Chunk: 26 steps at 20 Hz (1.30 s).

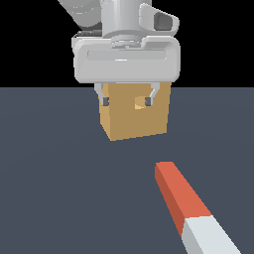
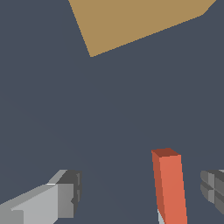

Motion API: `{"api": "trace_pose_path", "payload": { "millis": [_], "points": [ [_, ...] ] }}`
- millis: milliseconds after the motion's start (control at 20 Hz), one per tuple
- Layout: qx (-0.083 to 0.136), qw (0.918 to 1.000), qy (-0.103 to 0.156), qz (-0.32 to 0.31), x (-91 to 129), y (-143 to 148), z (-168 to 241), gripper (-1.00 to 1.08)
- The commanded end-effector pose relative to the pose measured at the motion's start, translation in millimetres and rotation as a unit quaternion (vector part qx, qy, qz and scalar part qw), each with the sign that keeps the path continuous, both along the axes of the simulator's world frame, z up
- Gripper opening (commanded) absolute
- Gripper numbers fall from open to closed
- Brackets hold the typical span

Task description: Insert the peg into the horizontal hole in a box.

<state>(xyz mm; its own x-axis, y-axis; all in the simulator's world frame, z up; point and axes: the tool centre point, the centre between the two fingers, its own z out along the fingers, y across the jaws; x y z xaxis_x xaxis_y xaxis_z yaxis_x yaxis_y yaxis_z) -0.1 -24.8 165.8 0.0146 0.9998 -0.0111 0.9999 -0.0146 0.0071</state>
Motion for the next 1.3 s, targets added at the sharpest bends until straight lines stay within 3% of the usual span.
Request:
{"api": "trace_pose_path", "payload": {
  "millis": [0,500,1250],
  "points": [
    [0.000,1.0000,0.000,0.000,0,0,0,1.00],
    [0.001,1.0000,0.000,0.007,11,-29,-13,1.00],
    [0.003,0.9994,0.002,0.035,58,-137,-64,1.00]
  ]
}}
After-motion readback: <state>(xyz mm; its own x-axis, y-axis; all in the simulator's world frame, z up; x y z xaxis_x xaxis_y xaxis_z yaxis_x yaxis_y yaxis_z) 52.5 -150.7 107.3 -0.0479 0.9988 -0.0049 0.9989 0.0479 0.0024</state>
